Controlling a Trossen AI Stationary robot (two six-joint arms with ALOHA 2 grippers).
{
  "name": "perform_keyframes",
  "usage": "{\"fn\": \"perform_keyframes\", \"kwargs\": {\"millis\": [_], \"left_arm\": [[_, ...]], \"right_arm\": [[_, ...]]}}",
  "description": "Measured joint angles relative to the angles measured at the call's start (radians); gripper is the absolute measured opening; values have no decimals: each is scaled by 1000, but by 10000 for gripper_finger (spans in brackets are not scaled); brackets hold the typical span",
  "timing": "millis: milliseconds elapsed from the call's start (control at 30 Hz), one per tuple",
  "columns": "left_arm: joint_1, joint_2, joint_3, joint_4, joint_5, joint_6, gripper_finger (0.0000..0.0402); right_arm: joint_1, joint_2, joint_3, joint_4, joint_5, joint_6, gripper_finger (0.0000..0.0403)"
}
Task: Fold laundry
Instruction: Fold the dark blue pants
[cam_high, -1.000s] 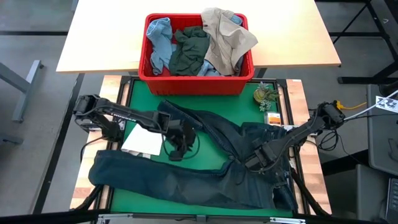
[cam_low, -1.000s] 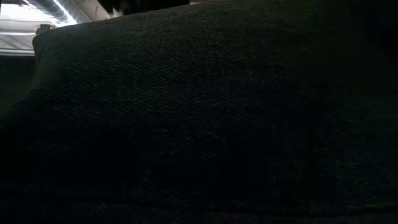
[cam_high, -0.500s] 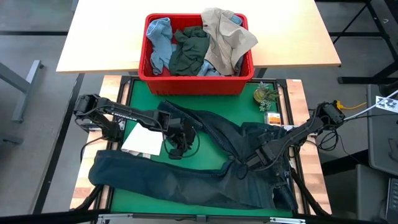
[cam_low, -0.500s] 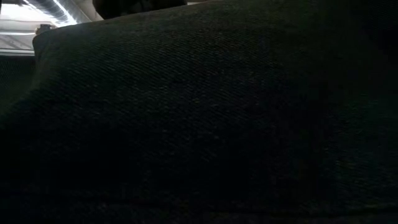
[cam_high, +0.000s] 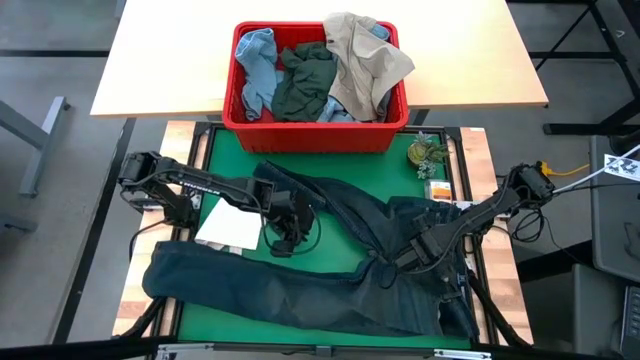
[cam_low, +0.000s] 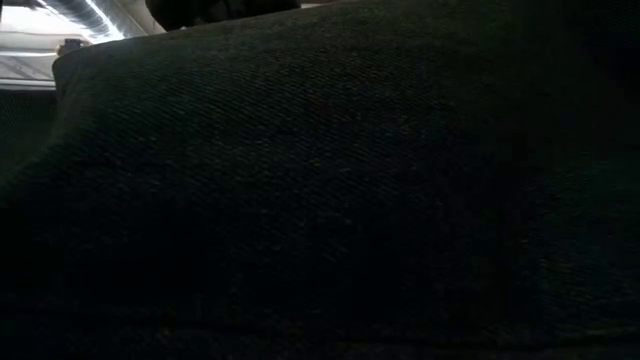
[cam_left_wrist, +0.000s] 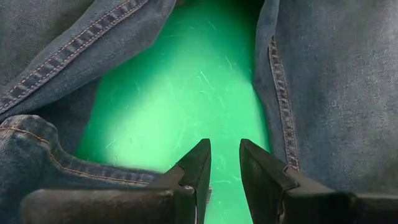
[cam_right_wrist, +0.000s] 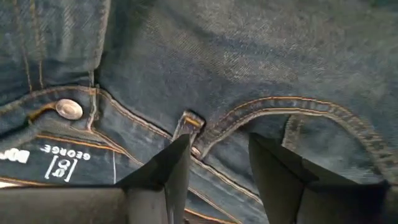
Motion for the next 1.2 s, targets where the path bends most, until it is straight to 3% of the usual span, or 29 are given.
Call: {"fn": "perform_keyframes", "kwargs": {"millis": [300, 500, 633, 833, 1067, 1200], "left_arm": [[0, 0, 0, 0, 0, -1, 80], [0, 0, 0, 0, -1, -1, 80], [0, 0, 0, 0, -1, -1, 80], [0, 0, 0, 0, -3, -2, 80], [0, 0, 0, 1, -29, -2, 80], [0, 0, 0, 15, -29, -2, 80]], "right_arm": [[-32, 0, -65, 121, -125, -52, 163], [-31, 0, -65, 131, -132, -72, 158], [-31, 0, -65, 131, -104, -72, 117], [-31, 0, -65, 129, -41, -66, 11], [-31, -2, -55, 31, -10, -39, 7], [-44, -7, -22, -123, 88, 11, 9]]}}
